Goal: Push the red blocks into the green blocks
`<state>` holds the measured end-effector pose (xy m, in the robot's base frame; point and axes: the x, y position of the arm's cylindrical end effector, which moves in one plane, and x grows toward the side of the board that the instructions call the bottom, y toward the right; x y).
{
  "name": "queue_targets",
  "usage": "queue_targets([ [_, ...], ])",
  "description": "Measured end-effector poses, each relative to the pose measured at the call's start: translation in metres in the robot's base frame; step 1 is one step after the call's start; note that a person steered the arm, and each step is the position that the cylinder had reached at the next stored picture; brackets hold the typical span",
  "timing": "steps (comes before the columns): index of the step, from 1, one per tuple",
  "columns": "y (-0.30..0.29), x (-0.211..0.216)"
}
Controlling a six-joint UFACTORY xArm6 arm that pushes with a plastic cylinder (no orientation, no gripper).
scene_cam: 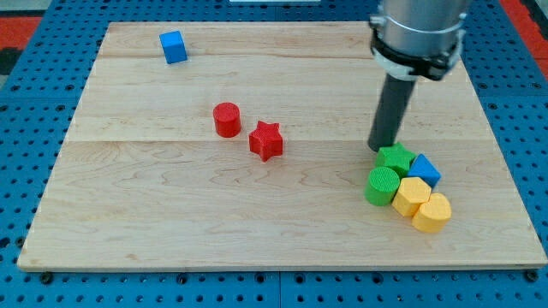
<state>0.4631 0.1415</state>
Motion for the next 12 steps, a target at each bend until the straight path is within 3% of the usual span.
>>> queue_targets([
  [1,-0.037,-0.024],
  [2,-0.135,-0.081],
  [3,-0.201,-0.061],
  [4,-0.183,-0.004],
  [5,-0.142,-0.002],
  [7,-0.147,-0.043],
  [8,-0.087,-0.004],
  [9,-0.079,0.01],
  [11,-0.213,-0.088],
  [12,-0.301,-0.07],
])
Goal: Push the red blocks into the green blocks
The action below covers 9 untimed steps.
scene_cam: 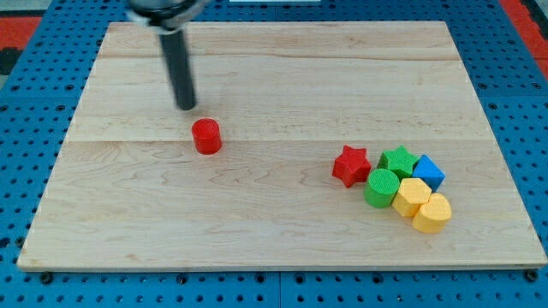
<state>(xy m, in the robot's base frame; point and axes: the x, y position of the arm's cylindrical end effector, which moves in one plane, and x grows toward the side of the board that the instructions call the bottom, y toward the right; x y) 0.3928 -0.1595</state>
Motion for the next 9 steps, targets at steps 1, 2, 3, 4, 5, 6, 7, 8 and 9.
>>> queue_targets([
  [1,-0.027,0.058],
  [2,0.05,0.065],
  [3,0.059,0.041],
  [4,0.1,0.02],
  [5,0.207,0.064],
  [6,0.214,0.067],
  [7,0.142,0.04],
  [8,0.119,-0.023],
  [9,0.118,-0.138],
])
